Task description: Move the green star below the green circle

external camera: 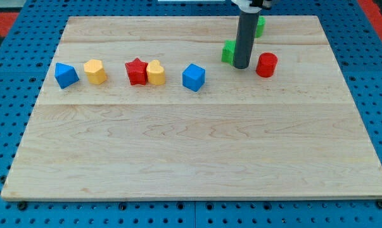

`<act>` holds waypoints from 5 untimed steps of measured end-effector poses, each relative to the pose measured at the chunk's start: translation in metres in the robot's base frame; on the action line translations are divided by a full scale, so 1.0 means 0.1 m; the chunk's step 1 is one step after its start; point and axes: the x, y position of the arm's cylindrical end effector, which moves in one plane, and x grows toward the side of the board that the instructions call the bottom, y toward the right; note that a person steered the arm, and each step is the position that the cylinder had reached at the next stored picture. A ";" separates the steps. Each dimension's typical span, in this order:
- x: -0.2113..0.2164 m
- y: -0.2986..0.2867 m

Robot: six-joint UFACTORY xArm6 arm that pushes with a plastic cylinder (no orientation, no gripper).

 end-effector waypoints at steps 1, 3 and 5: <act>-0.12 -0.05; 0.04 -0.52; -0.38 -0.35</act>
